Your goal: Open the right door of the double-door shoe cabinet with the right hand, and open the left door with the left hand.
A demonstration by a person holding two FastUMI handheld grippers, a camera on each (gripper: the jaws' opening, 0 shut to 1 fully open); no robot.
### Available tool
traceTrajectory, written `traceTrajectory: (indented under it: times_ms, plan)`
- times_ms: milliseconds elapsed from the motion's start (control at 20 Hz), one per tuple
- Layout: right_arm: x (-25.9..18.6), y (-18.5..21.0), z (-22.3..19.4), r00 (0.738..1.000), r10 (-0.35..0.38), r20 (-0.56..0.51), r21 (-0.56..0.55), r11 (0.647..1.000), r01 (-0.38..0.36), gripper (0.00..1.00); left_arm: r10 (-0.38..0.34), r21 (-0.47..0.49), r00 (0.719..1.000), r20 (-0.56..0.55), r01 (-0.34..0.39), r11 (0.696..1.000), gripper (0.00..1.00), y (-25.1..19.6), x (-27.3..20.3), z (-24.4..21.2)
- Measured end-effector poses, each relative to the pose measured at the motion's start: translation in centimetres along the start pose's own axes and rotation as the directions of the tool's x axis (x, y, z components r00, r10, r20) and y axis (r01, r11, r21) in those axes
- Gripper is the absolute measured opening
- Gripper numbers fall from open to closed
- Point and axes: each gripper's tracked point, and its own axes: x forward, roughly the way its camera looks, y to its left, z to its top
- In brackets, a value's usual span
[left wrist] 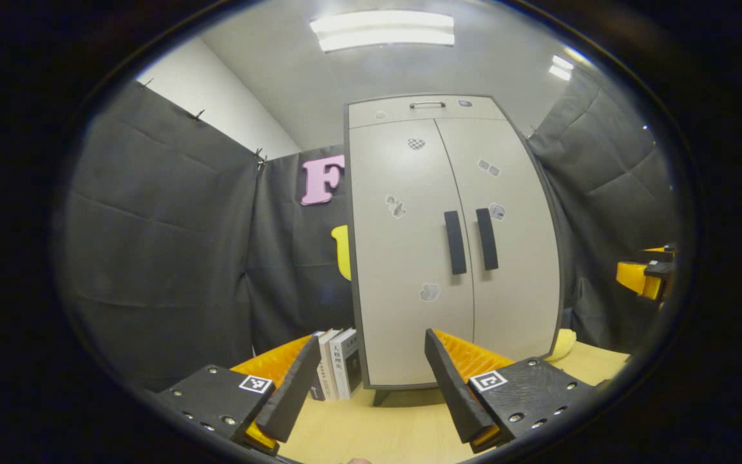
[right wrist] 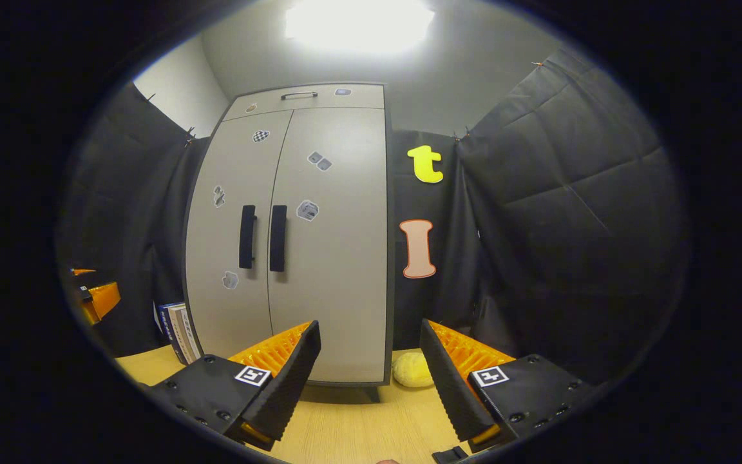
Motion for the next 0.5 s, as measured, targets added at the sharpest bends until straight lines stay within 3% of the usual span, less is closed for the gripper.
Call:
traceTrajectory:
  times_ms: [200, 500]
  plan:
    - [0.3, 0.4, 0.8, 1.0, 0.023, 0.007, 0.0, 1.0, -0.023, 0.98, 0.03, 0.003, 1.0, -0.007, -0.03, 1.0, 0.95, 1.4, -0.3, 0.0]
    - [4.8, 3.0, 3.6, 0.998, 0.062, 0.023, 0.02, 0.998, -0.062, 0.98, 0.103, 0.025, 0.995, -0.013, -0.102, 0.994, 0.95, 4.2, -1.7, -0.3]
